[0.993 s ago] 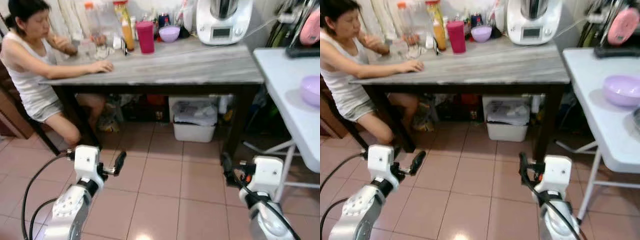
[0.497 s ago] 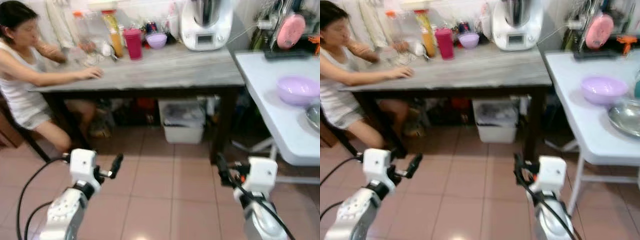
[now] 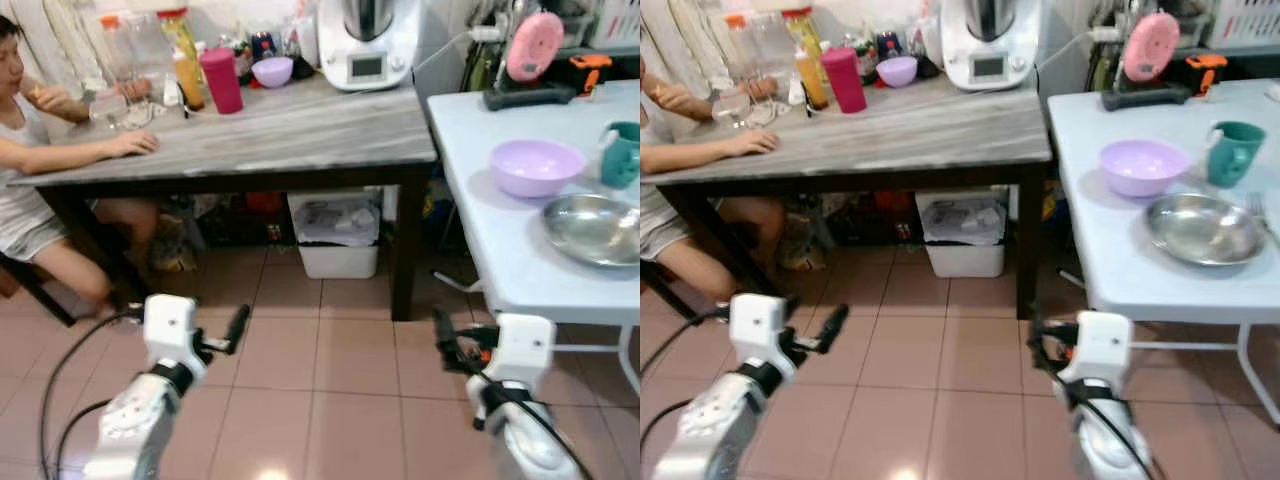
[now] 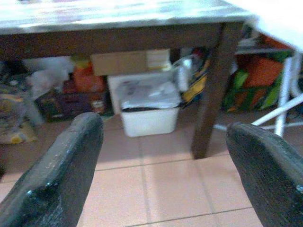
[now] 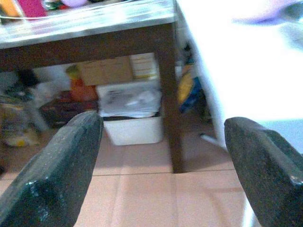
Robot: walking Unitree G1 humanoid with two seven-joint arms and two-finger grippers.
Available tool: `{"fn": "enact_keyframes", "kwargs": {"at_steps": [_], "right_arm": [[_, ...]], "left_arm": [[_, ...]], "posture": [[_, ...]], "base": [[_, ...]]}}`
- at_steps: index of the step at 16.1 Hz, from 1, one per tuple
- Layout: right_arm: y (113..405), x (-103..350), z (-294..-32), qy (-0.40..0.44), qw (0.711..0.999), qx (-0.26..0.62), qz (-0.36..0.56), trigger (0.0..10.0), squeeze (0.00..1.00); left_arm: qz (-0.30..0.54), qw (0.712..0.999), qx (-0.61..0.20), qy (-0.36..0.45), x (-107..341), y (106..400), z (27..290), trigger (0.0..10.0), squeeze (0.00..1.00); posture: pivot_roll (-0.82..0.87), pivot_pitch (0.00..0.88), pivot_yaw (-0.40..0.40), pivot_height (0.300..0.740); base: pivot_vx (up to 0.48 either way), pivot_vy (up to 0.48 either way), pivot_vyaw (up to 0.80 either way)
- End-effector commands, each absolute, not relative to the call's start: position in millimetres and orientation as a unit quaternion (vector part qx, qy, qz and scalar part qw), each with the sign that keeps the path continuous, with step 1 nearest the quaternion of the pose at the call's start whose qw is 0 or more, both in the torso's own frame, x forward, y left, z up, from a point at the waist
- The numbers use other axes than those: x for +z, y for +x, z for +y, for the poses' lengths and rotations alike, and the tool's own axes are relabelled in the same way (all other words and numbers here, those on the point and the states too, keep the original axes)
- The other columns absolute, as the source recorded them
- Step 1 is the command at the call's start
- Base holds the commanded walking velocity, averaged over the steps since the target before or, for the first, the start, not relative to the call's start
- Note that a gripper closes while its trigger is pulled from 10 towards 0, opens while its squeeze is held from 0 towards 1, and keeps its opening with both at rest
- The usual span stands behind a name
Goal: Setting the table
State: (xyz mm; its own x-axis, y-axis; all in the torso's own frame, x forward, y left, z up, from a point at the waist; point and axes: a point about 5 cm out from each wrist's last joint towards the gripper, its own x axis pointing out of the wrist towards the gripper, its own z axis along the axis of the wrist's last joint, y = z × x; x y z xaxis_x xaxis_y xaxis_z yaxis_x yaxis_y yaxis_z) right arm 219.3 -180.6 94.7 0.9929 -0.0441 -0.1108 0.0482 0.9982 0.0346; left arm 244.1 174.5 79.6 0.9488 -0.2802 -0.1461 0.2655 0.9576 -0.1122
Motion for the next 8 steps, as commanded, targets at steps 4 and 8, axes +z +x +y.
{"fn": "enact_keyframes", "kwargs": {"at_steps": [4,8], "right_arm": [[223.6,111.4,-173.2,0.007,1.0,-0.01,0.013,10.0,0.0],[224.3,127.7,-171.9,0.0,1.0,-0.009,-0.02,10.0,0.0]], "left_arm": [[0.06,0.989,-0.127,-0.041,94.0,249.7,181.6,10.0,0.0],[0.045,0.988,-0.136,-0.049,104.3,252.7,175.2,10.0,0.0]], "posture": [[-0.22,0.0,0.113,0.74],[-0.22,0.0,0.115,0.74]], "base": [[0.0,-0.308,0.0],[0.0,-0.311,0.0]]}}
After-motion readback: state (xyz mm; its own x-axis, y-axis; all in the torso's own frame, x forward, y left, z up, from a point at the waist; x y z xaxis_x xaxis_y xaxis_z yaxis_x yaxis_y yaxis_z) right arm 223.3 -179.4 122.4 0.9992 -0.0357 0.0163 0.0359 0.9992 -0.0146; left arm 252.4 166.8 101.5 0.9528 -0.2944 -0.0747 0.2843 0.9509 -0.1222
